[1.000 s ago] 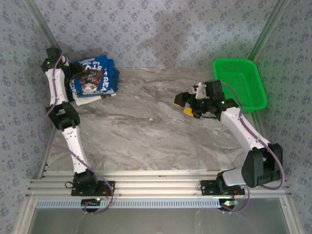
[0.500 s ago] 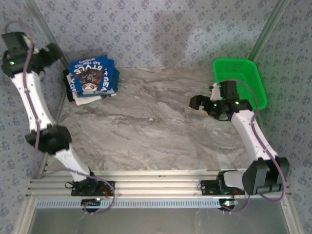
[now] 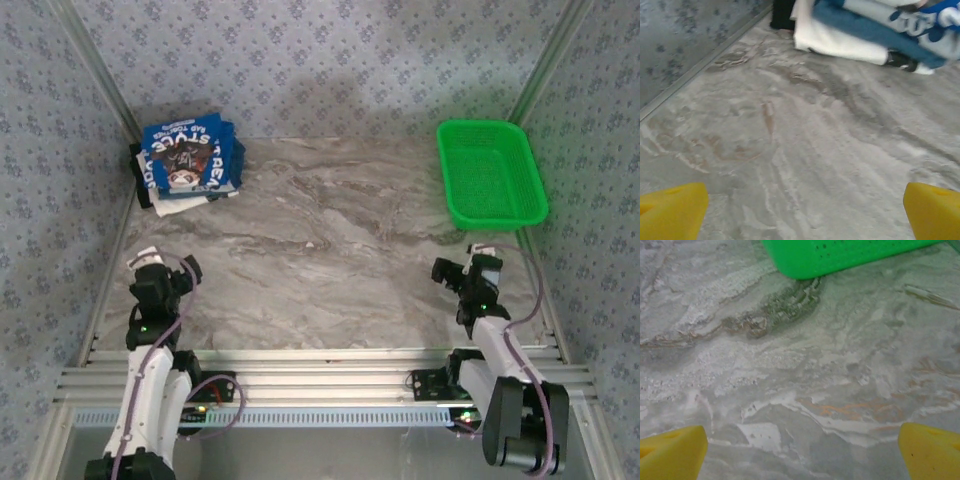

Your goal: Fold and stack the t-shirts

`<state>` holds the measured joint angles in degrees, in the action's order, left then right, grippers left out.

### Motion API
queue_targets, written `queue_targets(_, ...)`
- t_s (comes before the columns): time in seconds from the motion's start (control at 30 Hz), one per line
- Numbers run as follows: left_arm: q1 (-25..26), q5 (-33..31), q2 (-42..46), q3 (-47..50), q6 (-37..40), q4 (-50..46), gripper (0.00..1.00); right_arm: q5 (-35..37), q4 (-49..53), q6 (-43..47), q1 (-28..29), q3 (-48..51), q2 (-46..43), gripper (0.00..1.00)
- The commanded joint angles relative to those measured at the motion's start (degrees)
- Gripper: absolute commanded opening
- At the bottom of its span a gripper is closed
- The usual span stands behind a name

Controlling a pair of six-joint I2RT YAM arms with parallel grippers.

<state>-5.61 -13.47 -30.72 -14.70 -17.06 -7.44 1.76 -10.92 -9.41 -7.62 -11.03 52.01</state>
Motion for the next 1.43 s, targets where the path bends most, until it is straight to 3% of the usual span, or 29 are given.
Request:
queue_targets(0.0,0.34,-3.81,-4.13,1.35,1.68,20.40,1.00,0.63,-20.89,0.08,1.12,1.77,2.81,1.00)
queue_targets(0.07,0.66,-2.10,-10.52,3.43,0.41,29.29,1.00,1.75,-25.86,1.20,1.11,1.53,6.75,1.00)
queue_targets(0.17,1.22,-4.36,-22.28,4.16,-0.51,40.80,1.00,3.42,-34.25,1.72,0.45,0.56,14.20,1.00)
queue_targets(0.27,1.73,-1.26,-33.87,2.77,3.55,51.16,1.00,-0.83,-39.57,1.98,-1.12,-2.69,22.60,1.00)
queue_targets(0.4,2.71,0.14,-47.32,-0.15,8.81,61.06,1.00,-6.26,-38.17,5.13,-0.70,-6.79,28.86,1.00)
queue_targets(0.53,3.73,8.27,-58.49,-4.10,13.37,66.87,1.00,-5.69,-38.40,6.75,0.69,-7.63,30.50,1.00)
queue_targets(0.6,3.59,10.26,-56.54,-6.35,13.73,57.71,1.00,-1.41,-38.74,7.55,2.98,-9.80,34.92,1.00)
queue_targets(0.63,3.53,10.21,-57.94,-5.33,13.70,62.55,1.00,0.62,-41.14,9.22,4.74,-9.85,36.76,1.00)
queue_targets(0.67,3.29,10.12,-57.51,-5.93,13.26,61.10,1.00,3.75,-36.85,9.56,6.01,-10.91,35.67,1.00)
queue_targets(0.7,2.89,10.16,-56.73,-7.85,12.71,55.77,1.00,3.73,-36.18,9.59,6.10,-11.01,35.33,1.00)
queue_targets(1.4,3.79,9.78,-57.09,-8.18,13.96,55.69,1.00,-1.39,-36.44,10.64,5.30,-11.08,35.39,1.00)
